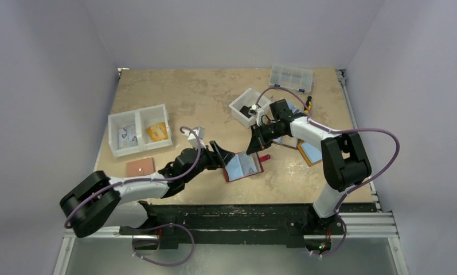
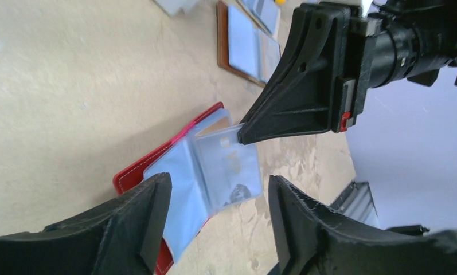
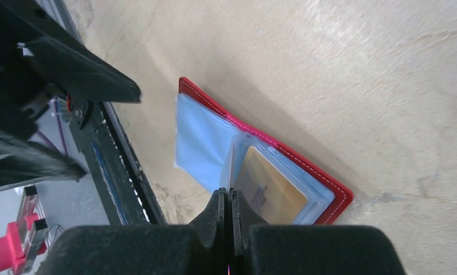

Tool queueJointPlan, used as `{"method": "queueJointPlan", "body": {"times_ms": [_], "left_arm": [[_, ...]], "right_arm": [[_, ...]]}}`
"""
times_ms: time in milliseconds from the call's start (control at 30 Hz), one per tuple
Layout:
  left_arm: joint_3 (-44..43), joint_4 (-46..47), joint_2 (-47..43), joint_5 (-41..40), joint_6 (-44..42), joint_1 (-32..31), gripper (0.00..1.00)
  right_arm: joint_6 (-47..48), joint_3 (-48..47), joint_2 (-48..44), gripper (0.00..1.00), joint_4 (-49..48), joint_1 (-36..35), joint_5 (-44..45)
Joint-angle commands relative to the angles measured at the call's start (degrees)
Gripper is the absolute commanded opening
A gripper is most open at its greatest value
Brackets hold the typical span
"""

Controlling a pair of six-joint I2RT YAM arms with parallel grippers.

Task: Take the credit cards out of the card holder
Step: Remove the credit card from the card holder.

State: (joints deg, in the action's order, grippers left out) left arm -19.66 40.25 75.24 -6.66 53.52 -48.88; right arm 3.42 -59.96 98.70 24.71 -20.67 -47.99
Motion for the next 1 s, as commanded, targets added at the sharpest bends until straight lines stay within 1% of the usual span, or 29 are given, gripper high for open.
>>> {"method": "queueJointPlan", "body": {"times_ms": [0, 33, 100, 200, 267, 333, 400, 467, 533, 600, 633, 667, 833, 967], "left_arm": [[-4.5, -18.1, -10.1, -10.3, -5.6, -0.2, 0.73], [-3.8, -19.8, -12.4, -12.8, -4.8, -0.2, 0.79], [-1.8, -21.8, -17.1, -16.3, -1.2, -0.1, 0.97], [2.6, -21.5, -24.3, -18.2, 5.0, -0.1, 0.99], [5.7, -19.2, -28.2, -17.8, 7.4, -0.1, 0.99], [7.9, -17.2, -30.6, -16.9, 9.4, 0.0, 0.97], [8.4, -15.9, -30.9, -14.6, 9.4, 0.0, 0.96], [7.0, -15.1, -28.5, -11.1, 8.5, 0.0, 0.96], [4.7, -13.2, -22.8, -6.8, 6.4, -0.1, 0.95], [2.6, -8.3, -16.7, -1.2, 4.1, -0.2, 0.9], [1.5, -6.6, -13.6, 1.4, 3.3, -0.6, 0.89], [0.1, -5.8, -10.6, 1.9, 2.6, -1.3, 0.88], [-8.1, -8.7, 0.9, -0.7, -2.7, -7.5, 0.89], [-12.9, -10.4, 6.2, -5.6, -6.6, -11.0, 0.89]], "right_arm": [[-0.7, -5.8, 1.3, 0.0, 3.7, -0.1, 3.6], [-0.9, -6.5, 1.6, 0.0, 4.5, -0.2, 3.8], [-1.7, -7.2, 2.0, 0.0, 5.2, -0.2, 4.6], [-2.4, -7.6, 1.9, 0.0, 5.6, -0.1, 6.2], [-2.9, -7.5, 1.8, 0.0, 5.2, -0.1, 7.4], [-4.9, -7.3, 1.7, 0.0, 4.8, -0.2, 8.7], [-5.8, -7.4, 1.9, 0.0, 4.4, -0.1, 9.2], [-6.7, -7.6, 2.4, 0.0, 4.1, -0.2, 9.0], [-8.1, -7.5, 3.0, 0.0, 3.5, -0.1, 8.6], [-9.1, -7.1, 3.2, 0.0, 2.3, -0.2, 8.0], [-9.7, -6.8, 3.3, 0.0, 1.6, -0.1, 7.3], [-10.2, -6.5, 3.4, 0.0, 1.1, -0.2, 6.8], [-12.9, -4.3, 3.0, 0.01, -2.3, -0.2, 5.7], [-16.1, -2.0, 2.1, 0.02, -5.7, -0.2, 5.2]]}}
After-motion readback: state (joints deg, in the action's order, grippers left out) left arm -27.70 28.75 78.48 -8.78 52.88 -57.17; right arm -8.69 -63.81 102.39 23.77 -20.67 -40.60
